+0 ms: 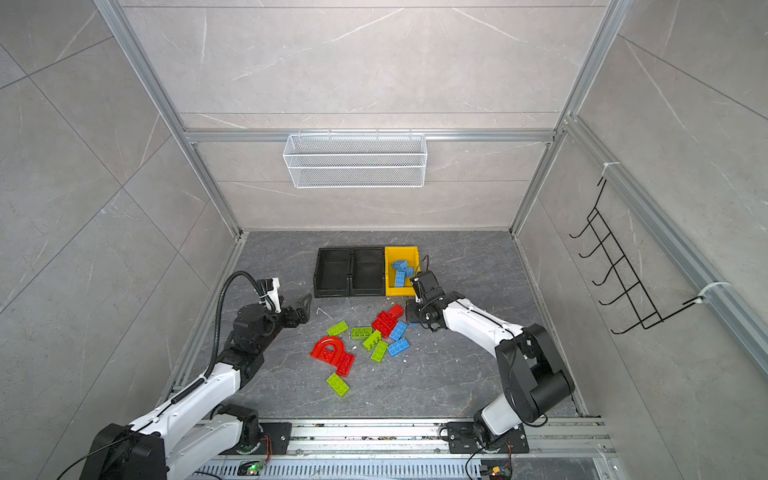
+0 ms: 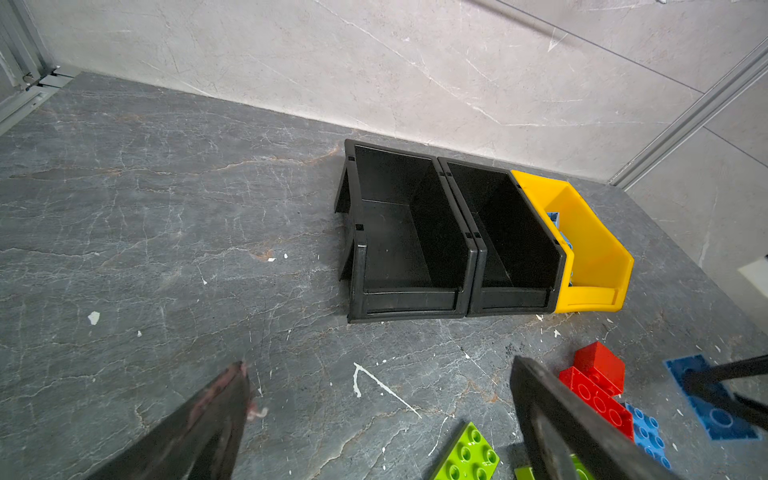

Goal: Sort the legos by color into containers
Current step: 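Lift the blue brick over the yellow bin and open the right gripper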

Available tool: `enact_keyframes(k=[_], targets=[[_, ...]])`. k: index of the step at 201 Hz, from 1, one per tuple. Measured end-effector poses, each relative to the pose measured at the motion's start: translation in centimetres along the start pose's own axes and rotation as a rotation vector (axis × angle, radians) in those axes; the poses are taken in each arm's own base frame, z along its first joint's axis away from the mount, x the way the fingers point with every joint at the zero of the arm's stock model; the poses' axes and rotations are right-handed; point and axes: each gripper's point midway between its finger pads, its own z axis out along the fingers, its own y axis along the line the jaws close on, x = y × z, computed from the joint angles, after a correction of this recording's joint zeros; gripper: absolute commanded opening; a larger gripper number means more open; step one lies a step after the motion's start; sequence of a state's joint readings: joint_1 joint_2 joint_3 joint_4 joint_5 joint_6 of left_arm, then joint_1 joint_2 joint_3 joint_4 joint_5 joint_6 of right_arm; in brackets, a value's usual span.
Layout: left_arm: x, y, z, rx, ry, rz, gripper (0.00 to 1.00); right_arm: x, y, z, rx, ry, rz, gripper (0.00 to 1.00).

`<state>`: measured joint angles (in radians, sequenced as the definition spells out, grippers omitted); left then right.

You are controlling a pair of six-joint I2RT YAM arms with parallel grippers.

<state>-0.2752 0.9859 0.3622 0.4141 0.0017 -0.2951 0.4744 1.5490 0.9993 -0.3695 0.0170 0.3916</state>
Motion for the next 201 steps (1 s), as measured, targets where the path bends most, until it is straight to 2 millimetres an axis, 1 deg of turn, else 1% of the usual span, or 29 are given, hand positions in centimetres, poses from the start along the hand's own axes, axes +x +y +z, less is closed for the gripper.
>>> enact_keyframes(k=[5, 17, 23, 37, 51, 59, 72, 80, 102, 137, 178, 201], targets=[[0.0, 0.0, 0.0, 0.000, -0.001, 0.000, 1.00, -1.1, 0.2, -0.5, -0.001, -0.024, -0.010, 0.29], [-0.1, 0.0, 0.0, 0.001, -0.002, 0.000, 1.00, -3.2, 0.5, -1.3, 0.000, -0.064, -0.025, 0.29], [-0.1, 0.0, 0.0, 0.001, -0.002, 0.000, 1.00, -4.6, 0.6, -1.7, -0.001, -0.091, -0.030, 0.29], [-0.1, 0.0, -0.1, 0.001, -0.005, 0.000, 1.00, -7.7, 0.7, -2.2, 0.003, -0.144, -0.041, 0.29], [-0.4, -0.1, -0.2, 0.004, -0.013, 0.000, 1.00, -10.3, 0.5, -1.8, 0.016, -0.174, -0.055, 0.29], [-0.6, -0.2, -0.3, 0.008, -0.018, 0.000, 1.00, -11.5, 0.3, -1.2, 0.027, -0.182, -0.064, 0.29], [-0.9, -0.3, -0.5, 0.012, -0.029, 0.001, 1.00, -13.1, 0.0, 0.1, 0.042, -0.186, -0.075, 0.29], [-1.0, -0.4, -0.6, 0.014, -0.034, 0.001, 1.00, -13.8, -0.2, 0.9, 0.050, -0.185, -0.078, 0.29], [-1.0, -0.4, -0.6, 0.013, -0.036, 0.001, 1.00, -14.5, -1.2, 3.1, 0.070, -0.164, -0.082, 0.30], [-0.3, -0.1, -0.1, 0.005, -0.009, 0.000, 1.00, -14.9, -1.9, 5.4, 0.084, -0.140, -0.076, 0.30], [1.0, 0.3, 0.6, -0.009, 0.034, -0.001, 1.00, -15.4, -1.6, 7.0, 0.074, -0.132, -0.077, 0.31], [1.5, 0.4, 0.8, -0.007, 0.052, -0.002, 1.00, -15.5, -1.8, 7.6, 0.081, -0.128, -0.076, 0.34]])
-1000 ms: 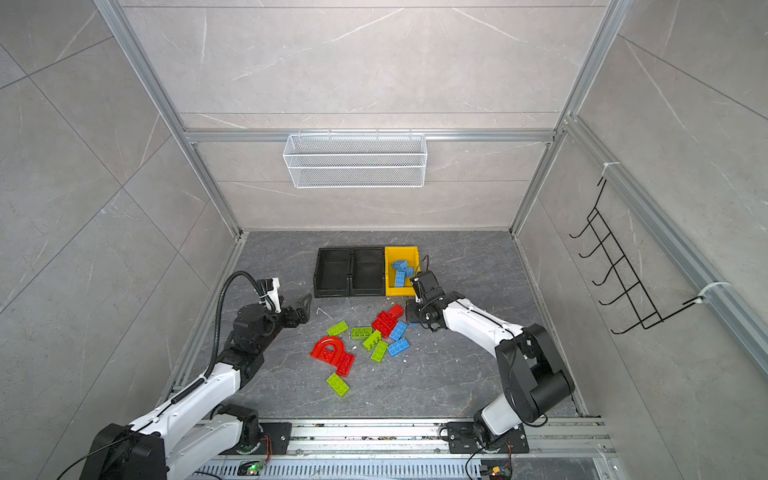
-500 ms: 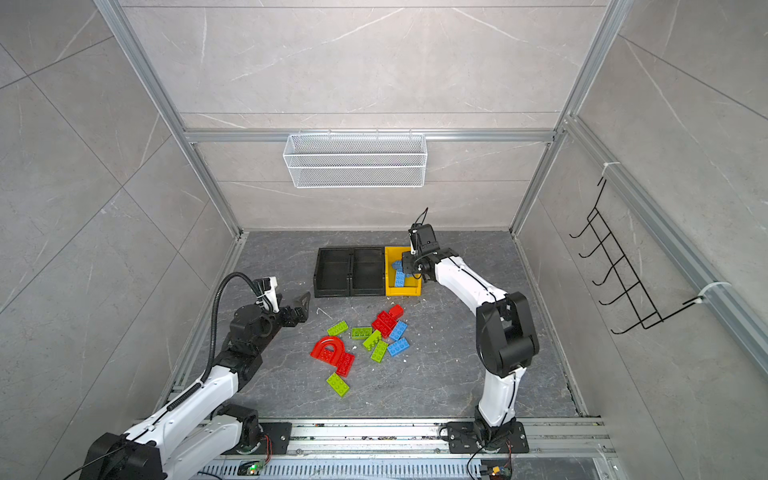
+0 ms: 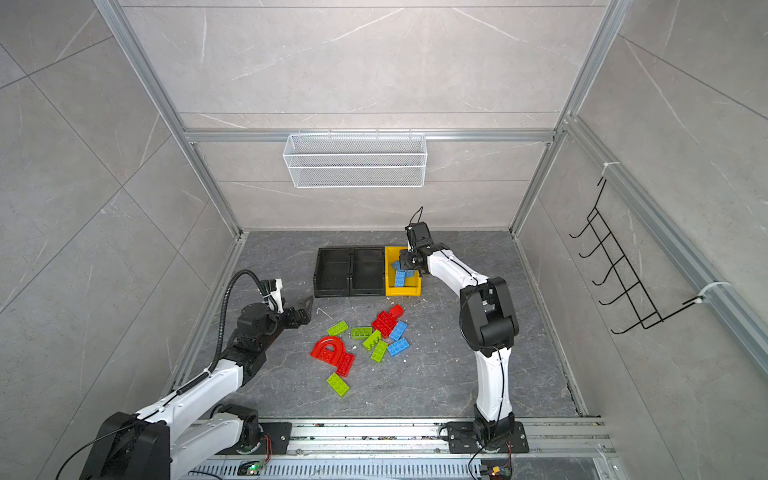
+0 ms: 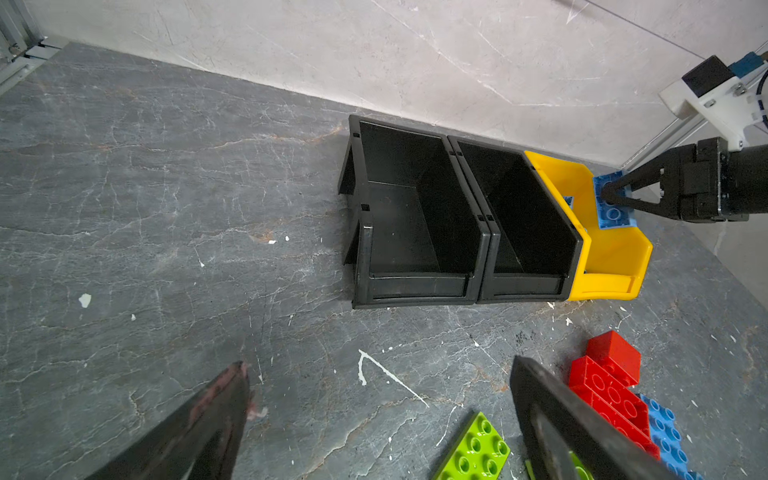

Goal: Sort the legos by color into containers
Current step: 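Lift the blue brick over the yellow bin and open the right gripper, then move the right gripper back to the pile above a blue brick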

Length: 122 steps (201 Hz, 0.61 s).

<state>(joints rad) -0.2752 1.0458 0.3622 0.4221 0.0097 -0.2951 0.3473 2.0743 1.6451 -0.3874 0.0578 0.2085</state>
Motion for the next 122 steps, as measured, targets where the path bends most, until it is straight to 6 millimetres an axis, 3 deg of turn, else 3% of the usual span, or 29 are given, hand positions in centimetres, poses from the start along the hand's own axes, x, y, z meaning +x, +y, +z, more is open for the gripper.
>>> enact_keyframes(k=[74, 98, 122], targets=[[-0.2, -0.1, -0.1, 0.002, -0.006, 0.000, 1.00, 0.3, -0.2, 0.2, 0.007, 0.008, -0.004, 0.48], [-0.2, -0.1, -0.1, 0.004, -0.008, 0.000, 1.00, 0.8, -0.2, -2.2, -0.003, -0.002, -0.003, 0.52], [-0.2, -0.1, -0.1, 0.005, -0.007, 0.000, 1.00, 1.7, -0.1, -6.7, -0.043, -0.043, 0.013, 0.54]])
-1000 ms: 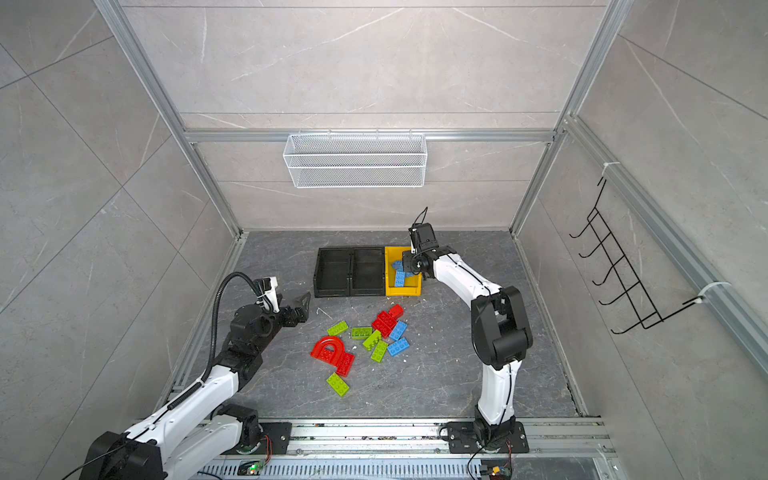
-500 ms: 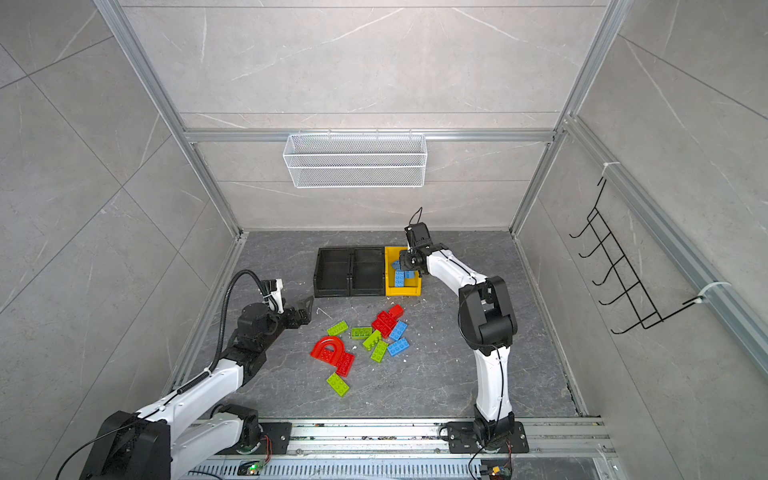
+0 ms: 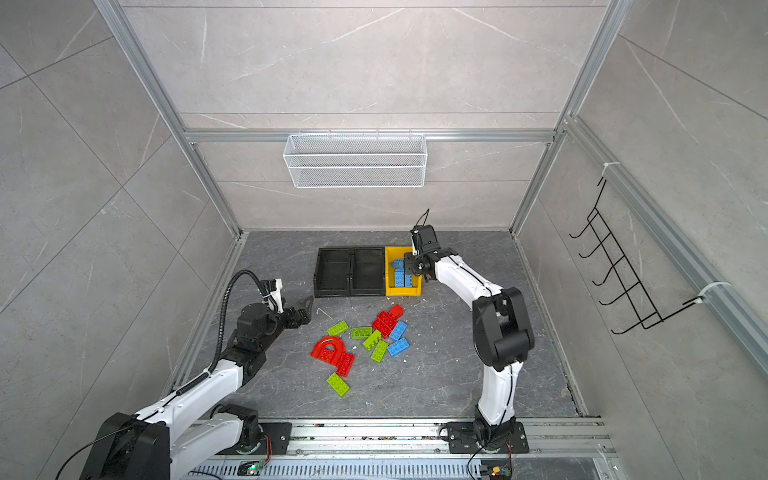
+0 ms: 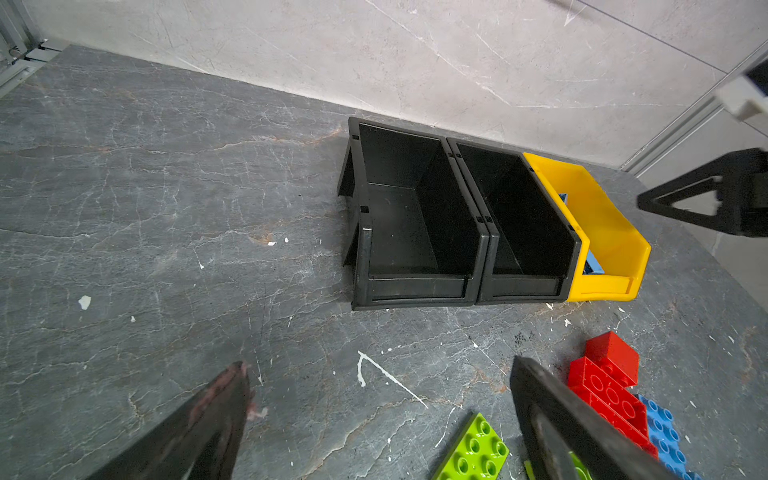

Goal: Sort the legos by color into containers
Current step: 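Move the right gripper back to the pile above a blue brick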

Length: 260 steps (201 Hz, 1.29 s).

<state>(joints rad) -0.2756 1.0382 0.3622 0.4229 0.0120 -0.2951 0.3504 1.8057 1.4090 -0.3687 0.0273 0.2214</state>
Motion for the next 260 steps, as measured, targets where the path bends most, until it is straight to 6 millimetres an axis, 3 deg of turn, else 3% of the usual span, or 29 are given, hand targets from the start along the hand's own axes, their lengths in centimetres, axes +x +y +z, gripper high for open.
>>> enact_keyframes(k=[21, 34, 71, 92, 133, 219, 260], targets=[[0.0, -0.1, 0.0, 0.004, 0.001, 0.000, 1.00, 1.9, 0.8, -3.7, -0.061, -0.030, 0.032, 0.54], [0.0, -0.2, 0.0, 0.010, 0.001, 0.000, 1.00, 4.5, 1.4, -4.8, -0.090, -0.010, 0.044, 0.55], [-0.5, -0.5, -0.3, 0.023, -0.015, 0.001, 1.00, 13.9, 3.8, -4.5, -0.129, 0.175, 0.019, 0.56], [-0.6, -0.5, -0.4, 0.024, -0.020, 0.001, 1.00, 17.0, 5.2, -4.7, -0.142, 0.248, -0.022, 0.58], [-0.7, -0.5, -0.4, 0.024, -0.021, 0.001, 1.00, 19.3, 7.8, -5.7, -0.182, 0.302, -0.120, 0.61], [-0.6, -0.5, -0.4, 0.024, -0.019, 0.001, 1.00, 23.1, 8.6, -6.0, -0.144, 0.460, -0.302, 0.67], [-0.7, -0.5, -0.4, 0.023, -0.021, 0.001, 1.00, 23.5, 8.4, -5.6, -0.095, 0.502, -0.359, 0.71]])
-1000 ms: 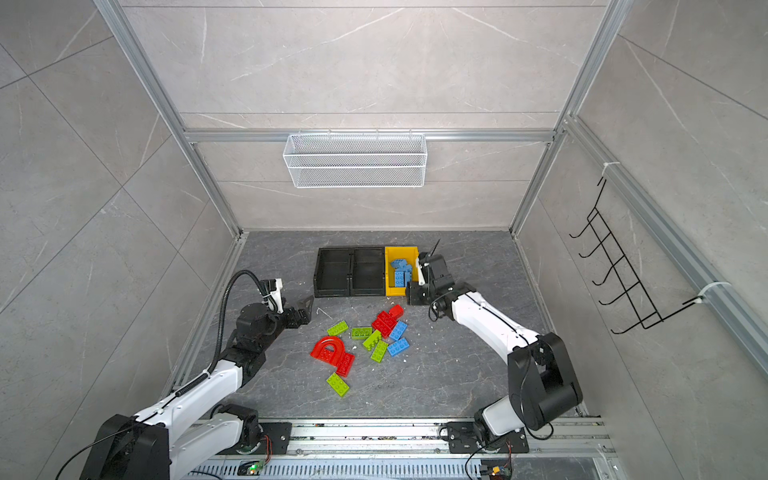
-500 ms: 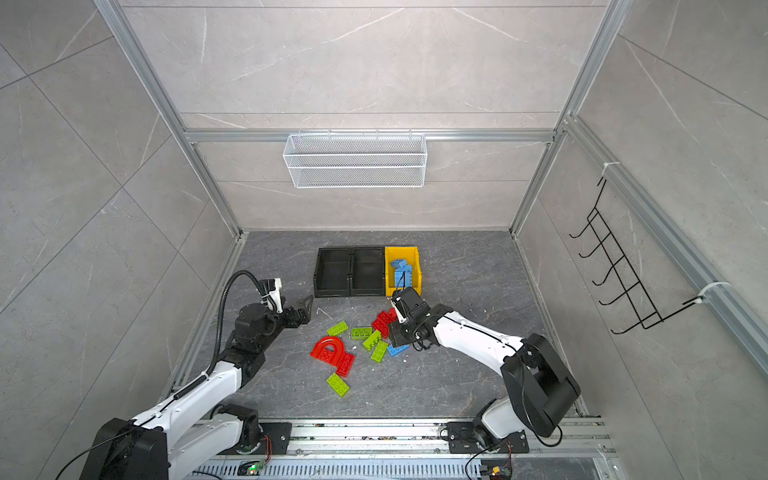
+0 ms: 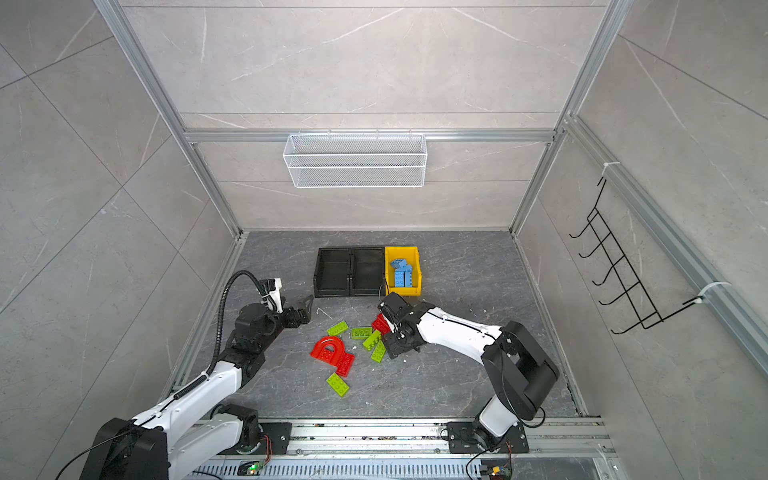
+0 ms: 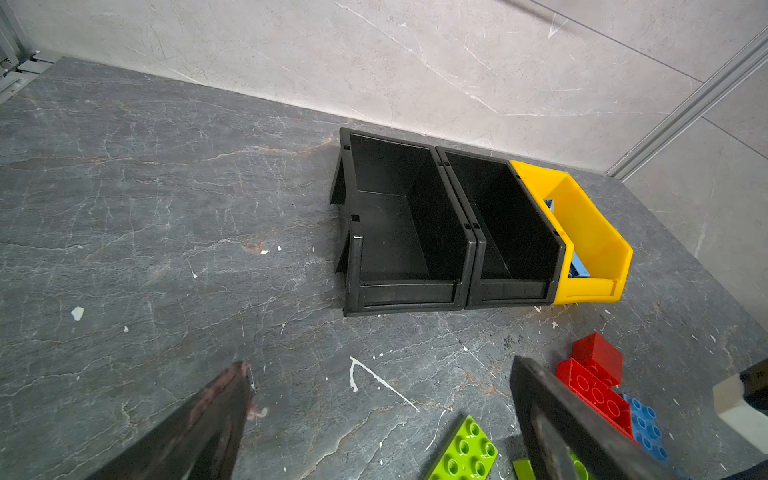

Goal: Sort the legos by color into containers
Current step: 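Move the right gripper back to the pile above a blue brick, then lower the right gripper and grasp the blue 2x4 brick, then carry the blue brick over the yellow bin with the right gripper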

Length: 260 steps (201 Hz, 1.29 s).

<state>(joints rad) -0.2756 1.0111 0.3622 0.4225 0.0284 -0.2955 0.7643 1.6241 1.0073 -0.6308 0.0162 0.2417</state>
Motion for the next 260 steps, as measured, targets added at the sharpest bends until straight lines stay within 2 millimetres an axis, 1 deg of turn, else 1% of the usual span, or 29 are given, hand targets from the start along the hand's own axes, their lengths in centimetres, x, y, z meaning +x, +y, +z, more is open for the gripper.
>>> enact_keyframes(k=[35, 87, 123, 156, 209, 260], targets=[[0.0, 0.0, 0.0, 0.000, -0.001, 0.000, 1.00, 0.0, 0.1, 0.4, 0.021, 0.014, -0.025, 0.73], [0.0, 0.0, 0.0, 0.000, 0.000, 0.000, 1.00, 0.2, -0.5, 1.3, 0.060, 0.041, -0.032, 0.74], [0.0, 0.0, 0.0, 0.001, 0.000, 0.000, 1.00, 0.2, -0.7, 1.6, 0.070, 0.045, -0.033, 0.74], [0.0, 0.0, 0.0, 0.001, 0.000, 0.001, 0.99, 0.4, -0.7, 2.2, 0.072, 0.060, -0.033, 0.75], [0.0, 0.0, 0.0, 0.001, 0.000, 0.001, 1.00, 0.4, -0.7, 2.7, 0.074, 0.067, -0.034, 0.71], [0.0, 0.0, 0.0, 0.001, 0.000, 0.001, 1.00, 0.1, -0.7, 2.8, 0.074, 0.052, -0.032, 0.67]])
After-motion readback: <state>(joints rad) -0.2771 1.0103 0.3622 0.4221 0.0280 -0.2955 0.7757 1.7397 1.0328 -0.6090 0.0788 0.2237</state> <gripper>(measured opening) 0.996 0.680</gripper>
